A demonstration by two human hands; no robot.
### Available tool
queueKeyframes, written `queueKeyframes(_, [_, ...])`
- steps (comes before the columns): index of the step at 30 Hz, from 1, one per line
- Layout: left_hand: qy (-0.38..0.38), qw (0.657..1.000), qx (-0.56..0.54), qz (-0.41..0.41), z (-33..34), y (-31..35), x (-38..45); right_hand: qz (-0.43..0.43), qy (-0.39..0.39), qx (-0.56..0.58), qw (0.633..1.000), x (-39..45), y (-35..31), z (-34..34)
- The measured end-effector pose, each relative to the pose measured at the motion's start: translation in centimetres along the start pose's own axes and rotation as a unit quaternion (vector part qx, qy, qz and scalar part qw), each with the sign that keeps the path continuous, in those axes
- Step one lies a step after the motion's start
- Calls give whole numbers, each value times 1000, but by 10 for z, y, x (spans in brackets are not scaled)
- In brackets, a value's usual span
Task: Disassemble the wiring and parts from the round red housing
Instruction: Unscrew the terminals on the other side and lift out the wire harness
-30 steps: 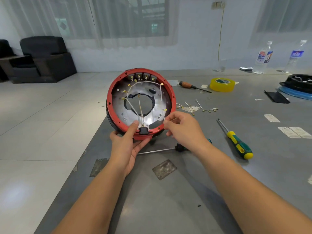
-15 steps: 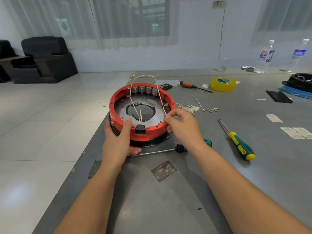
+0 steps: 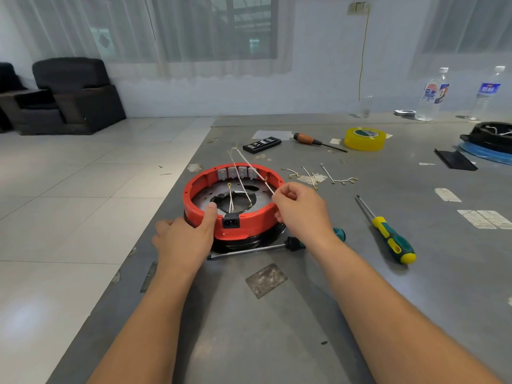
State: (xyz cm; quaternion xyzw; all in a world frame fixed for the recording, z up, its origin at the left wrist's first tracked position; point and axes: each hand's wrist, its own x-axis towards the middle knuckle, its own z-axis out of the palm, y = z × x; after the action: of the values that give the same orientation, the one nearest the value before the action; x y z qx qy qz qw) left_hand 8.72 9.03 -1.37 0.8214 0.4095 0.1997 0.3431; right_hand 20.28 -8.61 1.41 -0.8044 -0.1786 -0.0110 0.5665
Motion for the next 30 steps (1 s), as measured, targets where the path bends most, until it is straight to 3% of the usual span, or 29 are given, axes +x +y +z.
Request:
queueKeyframes(7, [22, 1000, -18, 3, -3, 7, -7, 36, 22, 93, 995, 1, 5, -8])
queueKeyframes(12, [126, 974, -117, 146, -13, 24, -11, 33, 35, 221, 974, 2, 2, -20])
queueKeyframes(16, [66, 962, -144, 222, -17, 57, -7, 74, -28, 371, 925, 3, -4, -33])
queueKeyframes(20, [-46, 952, -268, 141, -9, 100, 2, 133, -114, 442, 880, 2, -3, -42])
queueKeyframes(23, [-173, 890, -422, -13, 1, 124, 4, 158, -161, 462, 858, 1, 0, -45])
queueKeyframes(26, [-198, 857, -466, -100, 9, 135, 5, 175, -202, 486, 832, -1, 3, -49])
queueKeyframes(30, [-231, 823, -509, -100, 10, 135, 5, 184, -214, 470, 836, 0, 8, -52])
